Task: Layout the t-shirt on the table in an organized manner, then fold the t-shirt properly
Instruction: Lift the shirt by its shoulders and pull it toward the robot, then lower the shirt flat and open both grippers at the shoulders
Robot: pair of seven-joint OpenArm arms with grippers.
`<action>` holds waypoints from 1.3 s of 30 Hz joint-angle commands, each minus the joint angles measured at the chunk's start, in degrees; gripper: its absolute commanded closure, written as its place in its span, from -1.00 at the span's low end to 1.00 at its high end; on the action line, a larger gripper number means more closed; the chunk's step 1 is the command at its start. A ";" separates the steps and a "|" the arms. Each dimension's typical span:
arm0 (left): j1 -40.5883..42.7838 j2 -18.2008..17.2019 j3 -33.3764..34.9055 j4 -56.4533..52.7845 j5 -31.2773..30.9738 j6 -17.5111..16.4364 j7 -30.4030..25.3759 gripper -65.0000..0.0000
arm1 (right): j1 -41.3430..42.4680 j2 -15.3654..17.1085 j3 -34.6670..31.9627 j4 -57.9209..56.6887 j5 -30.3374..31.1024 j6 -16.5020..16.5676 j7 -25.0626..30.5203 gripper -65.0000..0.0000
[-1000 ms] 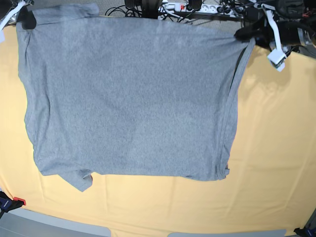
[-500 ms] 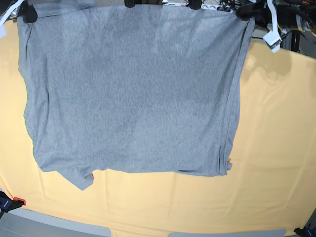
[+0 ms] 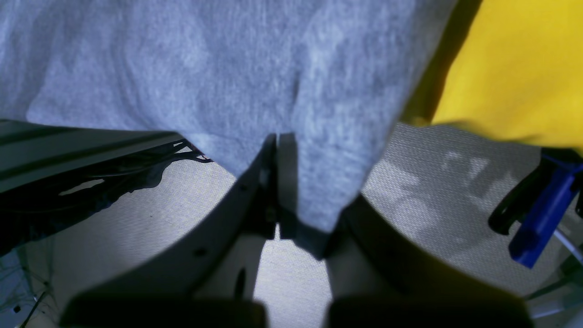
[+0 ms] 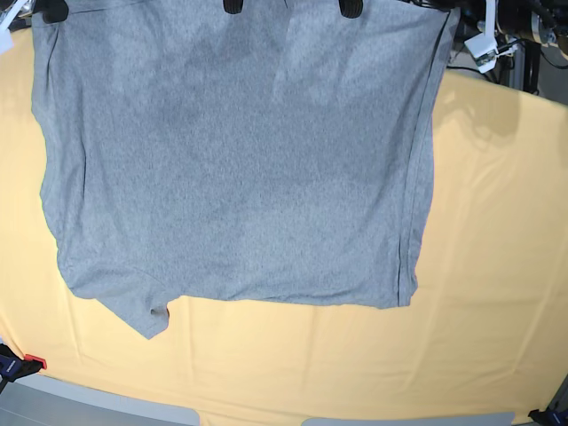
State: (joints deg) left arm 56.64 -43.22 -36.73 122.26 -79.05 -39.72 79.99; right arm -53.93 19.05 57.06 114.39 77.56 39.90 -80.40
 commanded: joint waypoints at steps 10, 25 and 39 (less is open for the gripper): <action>-0.42 -0.72 -0.59 1.11 -0.92 -0.28 0.01 1.00 | -0.48 1.11 0.59 0.76 0.57 0.10 0.40 1.00; -21.84 6.69 -0.57 1.11 -5.03 -0.28 -0.50 1.00 | 9.49 1.29 0.59 0.74 0.35 0.10 0.40 1.00; -27.63 8.44 -0.39 -1.44 2.80 -0.28 -7.23 1.00 | 21.16 1.27 0.28 0.52 0.15 0.10 0.40 1.00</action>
State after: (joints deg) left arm 29.32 -34.09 -36.77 120.27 -75.40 -39.75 73.93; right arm -32.69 19.22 57.04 114.37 76.90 39.88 -81.08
